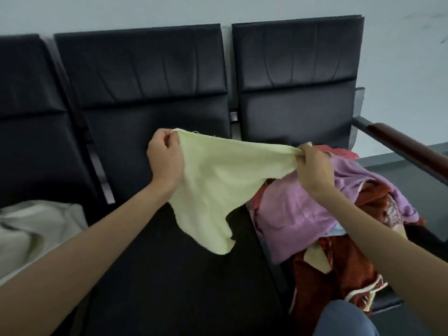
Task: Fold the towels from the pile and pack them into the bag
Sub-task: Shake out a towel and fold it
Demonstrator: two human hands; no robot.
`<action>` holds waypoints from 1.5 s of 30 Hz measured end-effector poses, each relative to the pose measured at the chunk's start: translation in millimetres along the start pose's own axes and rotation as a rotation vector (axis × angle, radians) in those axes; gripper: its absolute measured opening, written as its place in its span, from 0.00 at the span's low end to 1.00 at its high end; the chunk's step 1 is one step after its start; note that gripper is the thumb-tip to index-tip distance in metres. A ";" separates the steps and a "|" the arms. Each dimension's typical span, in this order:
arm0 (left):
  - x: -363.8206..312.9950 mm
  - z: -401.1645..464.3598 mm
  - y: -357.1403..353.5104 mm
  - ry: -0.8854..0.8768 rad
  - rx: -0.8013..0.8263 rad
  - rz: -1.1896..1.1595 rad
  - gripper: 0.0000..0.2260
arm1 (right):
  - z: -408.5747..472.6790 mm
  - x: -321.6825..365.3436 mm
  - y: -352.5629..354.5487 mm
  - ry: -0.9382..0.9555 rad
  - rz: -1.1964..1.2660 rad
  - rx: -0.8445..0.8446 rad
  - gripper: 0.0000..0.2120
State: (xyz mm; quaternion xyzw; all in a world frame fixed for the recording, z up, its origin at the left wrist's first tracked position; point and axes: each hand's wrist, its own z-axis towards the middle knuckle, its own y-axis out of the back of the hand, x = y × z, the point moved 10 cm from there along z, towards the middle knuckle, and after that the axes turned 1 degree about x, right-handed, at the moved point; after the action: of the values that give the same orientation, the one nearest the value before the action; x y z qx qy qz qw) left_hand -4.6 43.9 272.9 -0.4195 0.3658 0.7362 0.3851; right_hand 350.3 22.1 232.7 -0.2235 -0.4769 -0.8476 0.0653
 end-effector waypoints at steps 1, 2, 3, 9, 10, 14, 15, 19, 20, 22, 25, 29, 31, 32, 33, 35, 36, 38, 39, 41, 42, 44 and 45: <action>8.1 -3.3 12.4 0.050 0.012 -0.007 0.08 | -8.2 14.2 -2.9 0.023 0.047 0.019 0.10; 16.9 -8.4 24.6 0.105 0.025 -0.021 0.09 | -17.1 29.5 -7.2 0.047 0.098 0.045 0.10; 26.4 -14.6 36.4 0.161 0.037 -0.037 0.09 | -26.2 44.3 -12.9 0.069 0.142 0.075 0.10; 79.5 -57.7 111.4 0.337 0.059 0.056 0.07 | -94.0 104.5 -83.0 0.091 0.282 0.331 0.16; 95.2 -64.6 121.4 0.383 0.082 0.085 0.07 | -108.6 112.0 -97.7 0.087 0.289 0.382 0.16; 159.0 -98.7 150.1 0.603 0.201 0.149 0.07 | -160.0 122.3 -156.8 -0.032 0.347 0.561 0.16; 170.5 -106.7 154.1 0.648 0.212 0.133 0.07 | -169.4 119.9 -167.5 -0.088 0.368 0.580 0.15; 213.1 -133.6 150.6 0.834 0.207 -0.043 0.07 | -202.7 105.3 -195.8 -0.325 0.471 0.591 0.14; 223.8 -139.2 146.1 0.866 0.209 -0.089 0.10 | -211.3 101.4 -198.9 -0.387 0.498 0.590 0.16; 244.0 -148.8 136.0 0.896 0.220 -0.153 0.15 | -229.3 94.7 -203.8 -0.483 0.530 0.617 0.21; 267.2 -161.6 129.0 0.858 0.306 -0.059 0.20 | -251.3 93.5 -202.8 -0.427 0.453 0.656 0.29; 288.4 -177.1 140.2 0.714 0.427 0.290 0.15 | -271.7 116.2 -186.2 -0.035 0.214 0.547 0.19; 295.6 -185.2 145.3 0.677 0.484 0.426 0.16 | -288.0 133.5 -194.8 0.125 0.153 0.615 0.17; 298.9 -188.9 146.5 0.664 0.515 0.477 0.17 | -295.8 140.8 -201.0 0.186 0.113 0.658 0.18; 301.0 -192.1 147.5 0.659 0.546 0.516 0.17 | -302.1 145.8 -207.7 0.235 0.060 0.690 0.20; 302.9 -196.5 149.0 0.641 0.607 0.619 0.15 | -309.8 150.6 -217.7 0.299 -0.077 0.717 0.22; 302.0 -197.4 148.7 0.613 0.646 0.695 0.12 | -310.8 149.5 -220.0 0.304 -0.139 0.719 0.20; 296.7 -196.5 147.7 0.543 0.693 0.827 0.07 | -307.3 143.6 -219.5 0.251 -0.138 0.704 0.11; 291.7 -194.7 147.4 0.509 0.685 0.853 0.08 | -303.2 138.6 -216.1 0.193 -0.071 0.683 0.06; 275.9 -188.2 143.1 0.408 0.639 0.861 0.14 | -293.5 125.2 -205.0 0.038 0.154 0.629 0.04; 264.5 -185.3 139.3 0.349 0.615 0.846 0.14 | -290.3 116.3 -200.5 -0.061 0.301 0.616 0.06; 242.3 -184.8 128.1 0.302 0.606 0.750 0.10 | -292.5 100.6 -195.6 -0.238 0.576 0.644 0.05; 234.6 -187.4 121.2 0.333 0.611 0.644 0.07 | -296.5 94.9 -194.5 -0.303 0.668 0.678 0.03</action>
State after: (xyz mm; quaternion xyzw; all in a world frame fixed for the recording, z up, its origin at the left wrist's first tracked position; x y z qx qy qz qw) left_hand -130.1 -109.3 16.7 -0.2645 0.7337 0.5996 0.1792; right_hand 108.8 -112.1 -8.9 -0.4509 -0.6320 -0.5356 0.3322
